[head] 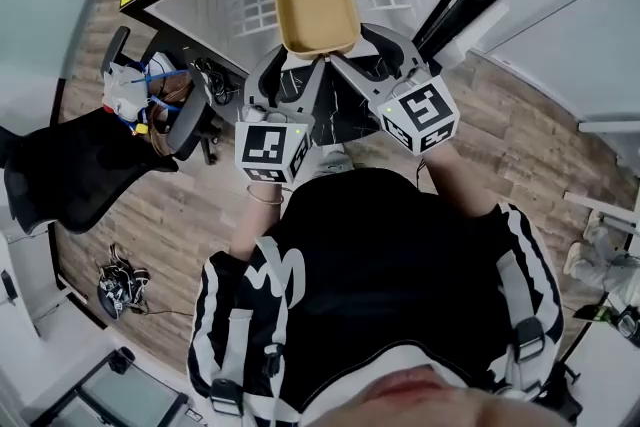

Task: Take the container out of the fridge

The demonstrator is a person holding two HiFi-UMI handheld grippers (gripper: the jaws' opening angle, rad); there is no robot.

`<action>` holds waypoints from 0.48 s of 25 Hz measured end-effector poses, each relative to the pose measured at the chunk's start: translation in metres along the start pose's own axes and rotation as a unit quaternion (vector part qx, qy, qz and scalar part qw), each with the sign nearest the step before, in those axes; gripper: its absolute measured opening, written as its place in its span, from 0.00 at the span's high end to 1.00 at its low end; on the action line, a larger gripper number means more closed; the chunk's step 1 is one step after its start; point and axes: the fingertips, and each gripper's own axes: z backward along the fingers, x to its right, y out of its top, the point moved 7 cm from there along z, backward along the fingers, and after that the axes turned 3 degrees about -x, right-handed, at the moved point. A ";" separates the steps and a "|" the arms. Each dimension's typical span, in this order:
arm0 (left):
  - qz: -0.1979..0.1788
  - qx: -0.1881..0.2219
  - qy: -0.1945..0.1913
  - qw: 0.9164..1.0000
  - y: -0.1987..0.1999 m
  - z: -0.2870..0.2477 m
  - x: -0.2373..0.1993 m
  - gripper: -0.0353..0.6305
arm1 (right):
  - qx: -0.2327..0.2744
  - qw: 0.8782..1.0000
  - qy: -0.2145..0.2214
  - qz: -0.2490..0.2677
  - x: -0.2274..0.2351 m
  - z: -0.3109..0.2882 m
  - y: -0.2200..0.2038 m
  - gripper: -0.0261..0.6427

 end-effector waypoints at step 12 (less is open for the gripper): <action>0.009 0.009 0.006 1.000 -0.004 0.028 0.027 0.61 | 0.004 1.000 0.008 0.002 -0.021 0.030 -0.004 0.60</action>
